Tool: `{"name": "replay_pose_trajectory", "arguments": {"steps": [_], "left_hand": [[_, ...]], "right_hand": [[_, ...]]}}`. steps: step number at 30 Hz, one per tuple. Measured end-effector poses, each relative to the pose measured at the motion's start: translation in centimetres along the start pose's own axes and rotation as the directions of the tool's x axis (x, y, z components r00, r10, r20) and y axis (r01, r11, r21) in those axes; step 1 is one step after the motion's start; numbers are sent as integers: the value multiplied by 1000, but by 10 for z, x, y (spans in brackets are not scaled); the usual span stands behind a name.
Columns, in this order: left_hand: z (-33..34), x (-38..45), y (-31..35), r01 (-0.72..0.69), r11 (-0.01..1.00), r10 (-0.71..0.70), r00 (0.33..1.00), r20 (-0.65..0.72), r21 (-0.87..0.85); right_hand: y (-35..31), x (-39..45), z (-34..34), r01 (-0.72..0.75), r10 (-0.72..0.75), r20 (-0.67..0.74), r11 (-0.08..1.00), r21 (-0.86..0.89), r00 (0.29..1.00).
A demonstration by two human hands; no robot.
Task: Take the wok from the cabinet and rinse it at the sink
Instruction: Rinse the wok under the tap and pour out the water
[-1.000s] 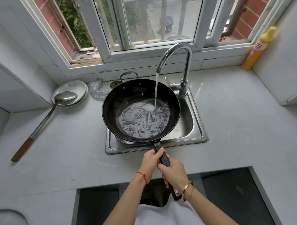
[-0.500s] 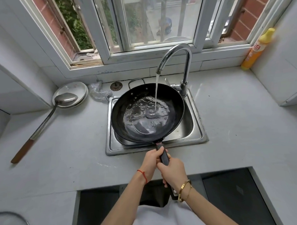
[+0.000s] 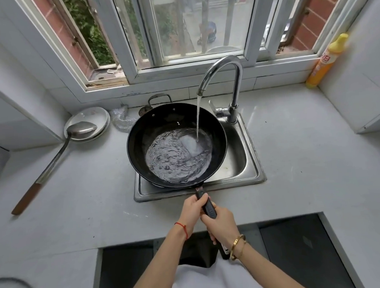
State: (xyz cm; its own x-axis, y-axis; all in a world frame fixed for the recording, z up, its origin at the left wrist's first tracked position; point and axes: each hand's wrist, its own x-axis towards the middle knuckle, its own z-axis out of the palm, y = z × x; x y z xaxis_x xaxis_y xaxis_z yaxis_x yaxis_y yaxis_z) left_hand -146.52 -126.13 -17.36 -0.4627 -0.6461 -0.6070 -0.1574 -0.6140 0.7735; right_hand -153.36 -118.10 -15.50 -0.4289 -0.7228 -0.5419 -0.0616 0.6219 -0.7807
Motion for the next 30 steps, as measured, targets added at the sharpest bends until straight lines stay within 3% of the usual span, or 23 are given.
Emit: {"name": "replay_pose_trajectory", "arguments": {"steps": [4,15,23,30], "left_hand": [[-4,-1,0,-58,997,61,995,-77,44],[-17,-4,3,-93,961,150,966,-208,262],[-13,-2,9,-81,849,268,917,-295,521],[-20,-5,18,-87,763,364,877,-314,641]], "right_hand": [[-4,3,0,12,-15,66,999,37,998],[-6,8,8,-166,79,269,934,316,960],[-1,15,3,-301,96,436,850,433,895],[-1,21,15,-374,63,529,777,506,846]]}}
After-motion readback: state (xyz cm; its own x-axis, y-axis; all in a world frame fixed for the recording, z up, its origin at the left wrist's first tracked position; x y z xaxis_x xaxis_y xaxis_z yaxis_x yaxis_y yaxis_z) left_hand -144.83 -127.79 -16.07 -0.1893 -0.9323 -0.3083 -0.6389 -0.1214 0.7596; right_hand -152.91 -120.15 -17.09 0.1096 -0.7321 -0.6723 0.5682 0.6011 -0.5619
